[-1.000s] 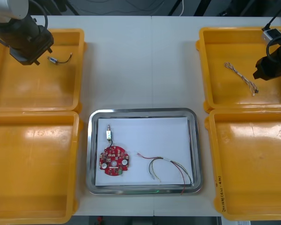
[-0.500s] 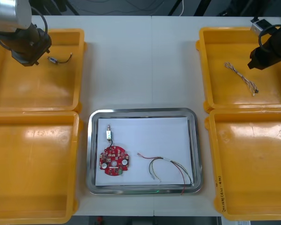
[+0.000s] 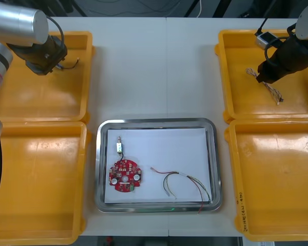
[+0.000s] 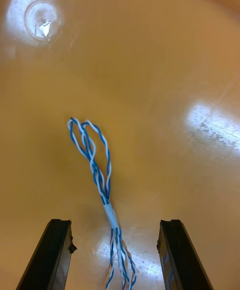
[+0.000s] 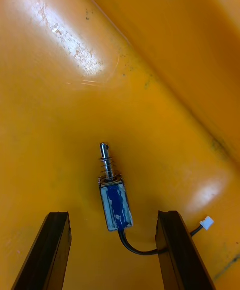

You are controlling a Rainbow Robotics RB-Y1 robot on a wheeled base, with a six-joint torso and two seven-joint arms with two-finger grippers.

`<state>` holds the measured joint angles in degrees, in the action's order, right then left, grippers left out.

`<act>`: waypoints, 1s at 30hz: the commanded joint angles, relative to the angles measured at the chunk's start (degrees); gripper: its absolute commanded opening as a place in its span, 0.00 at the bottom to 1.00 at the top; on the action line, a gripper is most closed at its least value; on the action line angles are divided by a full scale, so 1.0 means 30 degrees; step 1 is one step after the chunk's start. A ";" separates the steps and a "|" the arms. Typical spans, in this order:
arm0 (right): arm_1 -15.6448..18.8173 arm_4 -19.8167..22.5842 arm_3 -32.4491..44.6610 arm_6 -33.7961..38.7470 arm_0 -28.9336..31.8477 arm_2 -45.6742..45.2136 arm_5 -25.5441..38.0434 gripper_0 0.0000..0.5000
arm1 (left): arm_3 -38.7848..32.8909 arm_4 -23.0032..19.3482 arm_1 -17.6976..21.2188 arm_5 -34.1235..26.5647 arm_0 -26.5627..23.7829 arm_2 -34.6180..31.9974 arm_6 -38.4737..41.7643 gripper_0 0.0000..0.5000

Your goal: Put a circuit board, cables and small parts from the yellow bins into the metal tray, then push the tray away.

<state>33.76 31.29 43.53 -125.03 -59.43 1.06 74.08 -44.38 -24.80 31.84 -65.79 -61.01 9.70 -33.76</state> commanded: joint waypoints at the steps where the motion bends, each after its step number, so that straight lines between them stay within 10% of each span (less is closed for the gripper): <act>1: -0.0179 -0.0207 -0.0507 -0.2123 -0.1225 -0.0763 -0.0260 1.00 | 0.0379 0.0355 -0.0388 0.0631 -0.1137 0.0575 -0.0994 1.00; 19: -0.0677 -0.1232 -0.4638 -0.5053 -0.2572 -0.2843 -0.2575 1.00 | 0.1698 0.1117 -0.0768 0.1832 -0.1137 0.1043 -0.1111 1.00; 21: -0.0736 -0.1262 -0.4814 -0.5024 -0.2543 -0.2990 -0.2692 1.00 | 0.1698 0.1117 -0.0768 0.1803 -0.1137 0.1043 -0.1140 0.84; 24: -0.0795 -0.1262 -0.4873 -0.4877 -0.2543 -0.3019 -0.2692 1.00 | 0.1698 0.1087 -0.0768 0.1803 -0.1137 0.1043 -0.1199 0.00; 30: -0.0970 -0.1262 -0.4873 -0.4672 -0.2514 -0.3048 -0.2692 1.00 | 0.1698 0.1029 -0.0739 0.1657 -0.1137 0.1014 -0.1374 0.00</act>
<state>31.56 27.93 28.47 -139.59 -63.94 -6.91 66.54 -39.17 -22.14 30.49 -60.96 -61.36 11.94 -33.76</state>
